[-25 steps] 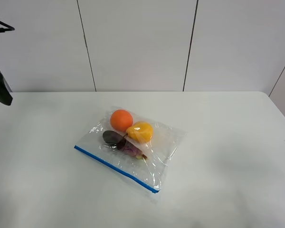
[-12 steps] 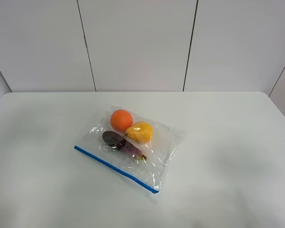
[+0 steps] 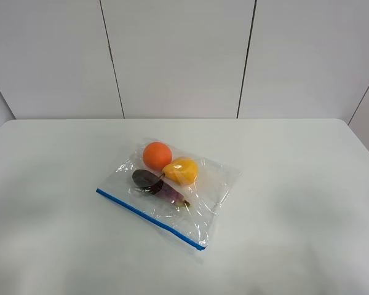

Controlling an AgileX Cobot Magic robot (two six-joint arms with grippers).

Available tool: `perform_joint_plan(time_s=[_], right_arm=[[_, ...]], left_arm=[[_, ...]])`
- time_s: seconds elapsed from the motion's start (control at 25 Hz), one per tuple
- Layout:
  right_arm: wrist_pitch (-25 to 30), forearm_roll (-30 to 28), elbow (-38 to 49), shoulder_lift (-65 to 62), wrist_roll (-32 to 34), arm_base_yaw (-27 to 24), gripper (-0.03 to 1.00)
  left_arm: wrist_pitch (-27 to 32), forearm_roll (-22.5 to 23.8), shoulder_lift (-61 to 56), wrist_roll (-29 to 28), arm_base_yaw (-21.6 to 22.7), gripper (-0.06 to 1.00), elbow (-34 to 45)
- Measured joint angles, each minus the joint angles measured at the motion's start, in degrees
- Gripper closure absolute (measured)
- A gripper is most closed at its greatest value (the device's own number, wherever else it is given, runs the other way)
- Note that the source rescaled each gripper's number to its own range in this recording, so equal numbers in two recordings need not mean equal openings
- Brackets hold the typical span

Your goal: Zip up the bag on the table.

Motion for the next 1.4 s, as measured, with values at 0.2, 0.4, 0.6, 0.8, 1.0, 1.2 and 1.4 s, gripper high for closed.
perform_joint_plan(time_s=[0.2,0.4,0.6,0.8,1.0,1.2,1.4], right_arm=[[0.00,0.00,0.00,0.00,0.00,0.00,-0.03],[0.00,-0.05,0.00,0.00,0.00,0.00,-0.03],[0.00,-0.05,0.00,0.00,0.00,0.00,-0.03],[0.00,-0.05,0.00,0.00,0.00,0.00,-0.03],[0.00,-0.05,0.00,0.00,0.00,0.00,-0.03],[0.00,-0.05,0.00,0.00,0.00,0.00,-0.03],[0.00,-0.05,0.00,0.00,0.00,0.00,-0.03]], left_arm=[[-0.35,3.38,-5.43,-0.05,0.00,-0.06,0.21],[-0.42,3.65,-5.92,-0.05,0.00,-0.06,0.21],[-1.18,3.65,-6.64,-0.05,-2.63,-0.06,0.27],[-1.20,3.65,-12.34,-0.05,-8.39,-0.06,0.27],[-1.20,3.65,-18.46,-0.05,-8.66,-0.06,0.27],[-1.10,3.65,-19.40,-0.05,-8.66,-0.06,0.27],[-1.82,3.65,-19.40,-0.11,-8.66,-0.06,1.38]])
